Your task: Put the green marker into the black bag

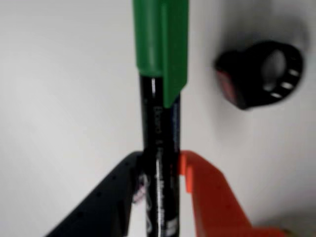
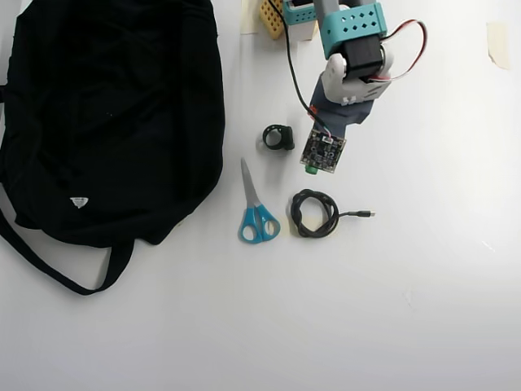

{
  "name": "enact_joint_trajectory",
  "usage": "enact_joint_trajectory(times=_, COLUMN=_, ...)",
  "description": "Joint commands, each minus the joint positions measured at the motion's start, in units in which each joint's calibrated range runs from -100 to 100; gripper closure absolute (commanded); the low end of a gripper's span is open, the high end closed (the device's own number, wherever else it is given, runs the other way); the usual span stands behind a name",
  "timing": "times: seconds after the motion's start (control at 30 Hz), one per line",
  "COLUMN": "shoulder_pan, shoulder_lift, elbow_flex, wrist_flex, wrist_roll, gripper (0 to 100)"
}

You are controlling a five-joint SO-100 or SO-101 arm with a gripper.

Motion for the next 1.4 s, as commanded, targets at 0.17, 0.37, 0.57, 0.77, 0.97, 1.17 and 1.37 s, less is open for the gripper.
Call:
enact_joint_trajectory(times=0.17, shoulder_pan=8.9, shoulder_lift=-12.0, elbow_flex=-2.2, wrist_flex=5.5, wrist_roll=6.5, gripper=98)
enact_joint_trajectory(times=0.37, shoulder_pan=18.4, shoulder_lift=-13.2, elbow_flex=-1.9, wrist_flex=6.8, wrist_roll=6.6, gripper=98)
enact_joint_trajectory(times=0.57, shoulder_pan=29.7, shoulder_lift=-13.2, elbow_flex=-2.3, wrist_flex=5.9, wrist_roll=6.6, gripper=98)
enact_joint_trajectory(times=0.77, shoulder_pan=40.9, shoulder_lift=-12.1, elbow_flex=-2.4, wrist_flex=2.6, wrist_roll=6.3, gripper=98)
enact_joint_trajectory(times=0.97, shoulder_pan=51.5, shoulder_lift=-11.8, elbow_flex=-2.2, wrist_flex=-3.0, wrist_roll=6.7, gripper=98)
enact_joint_trajectory(times=1.17, shoulder_pan=62.6, shoulder_lift=-3.0, elbow_flex=-5.8, wrist_flex=-8.5, wrist_roll=7.5, gripper=98)
enact_joint_trajectory(times=1.37, shoulder_pan=69.7, shoulder_lift=13.7, elbow_flex=-25.1, wrist_flex=-9.8, wrist_roll=7.1, gripper=98)
